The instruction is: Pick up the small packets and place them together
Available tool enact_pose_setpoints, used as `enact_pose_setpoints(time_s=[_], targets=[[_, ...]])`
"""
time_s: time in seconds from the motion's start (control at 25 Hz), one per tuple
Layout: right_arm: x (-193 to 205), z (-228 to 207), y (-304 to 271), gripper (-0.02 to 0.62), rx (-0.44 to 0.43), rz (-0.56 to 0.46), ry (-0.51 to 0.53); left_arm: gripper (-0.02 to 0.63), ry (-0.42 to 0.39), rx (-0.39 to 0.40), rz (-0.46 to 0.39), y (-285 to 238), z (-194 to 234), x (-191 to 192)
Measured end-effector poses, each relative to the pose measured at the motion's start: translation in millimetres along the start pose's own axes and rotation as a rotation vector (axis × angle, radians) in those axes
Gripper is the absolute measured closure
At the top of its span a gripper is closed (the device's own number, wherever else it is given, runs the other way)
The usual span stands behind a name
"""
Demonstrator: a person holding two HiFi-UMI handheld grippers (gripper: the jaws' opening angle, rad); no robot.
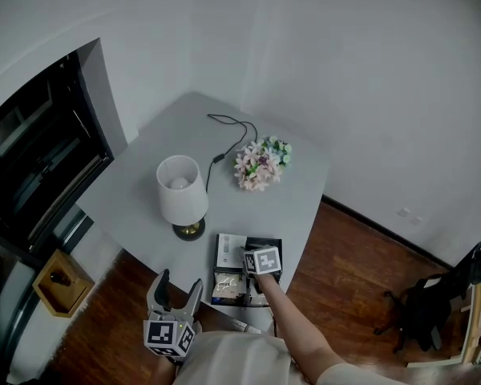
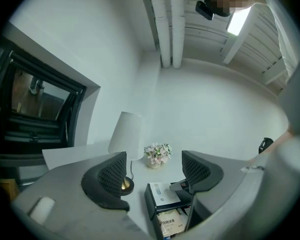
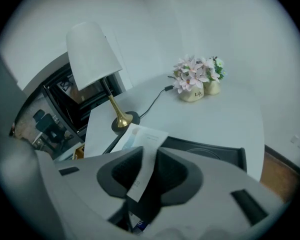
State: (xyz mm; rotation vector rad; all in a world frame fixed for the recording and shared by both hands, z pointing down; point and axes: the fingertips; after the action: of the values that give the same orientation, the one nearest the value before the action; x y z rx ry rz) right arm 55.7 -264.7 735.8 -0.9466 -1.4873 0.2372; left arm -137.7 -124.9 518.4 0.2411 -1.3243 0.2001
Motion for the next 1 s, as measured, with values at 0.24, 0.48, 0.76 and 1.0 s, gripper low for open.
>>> enact_pose_setpoints(time_s=[0.24,0.48,0.76,1.0], targets=[[-35.5,18.7,41.6,0.287,-0.113,-0.225,-0.018,0.252,0.0,0.027,0.009,-6.9,-7.2,4.6],[-93.3,35.2,140.3,0.29,-0.223,-0.616,0.023,0.252,-0.007,0.063,-0.005,-21.4,-12.8,-0.4],[-100.9,40.5,232.6,0.29,-0.132,-0.831,0.223,0.212,-0.1,0.139,-0.049,-40.1,-33.4,-17.5],[-92.7,83.2,241.4,0.288,-0.192,-0.772,0.382,0.071,-0.101,0.167,-0.076,-51.7,-41.8,-24.5]])
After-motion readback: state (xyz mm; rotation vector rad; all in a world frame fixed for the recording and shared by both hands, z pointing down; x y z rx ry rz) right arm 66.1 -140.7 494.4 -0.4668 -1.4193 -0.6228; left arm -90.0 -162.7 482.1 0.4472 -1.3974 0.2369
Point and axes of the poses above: the fingertips, and each gripper's own axes: y backward along the fingers, z to its left, x out of its underside, and after that the axes turned 10 degrees about -z, right-handed
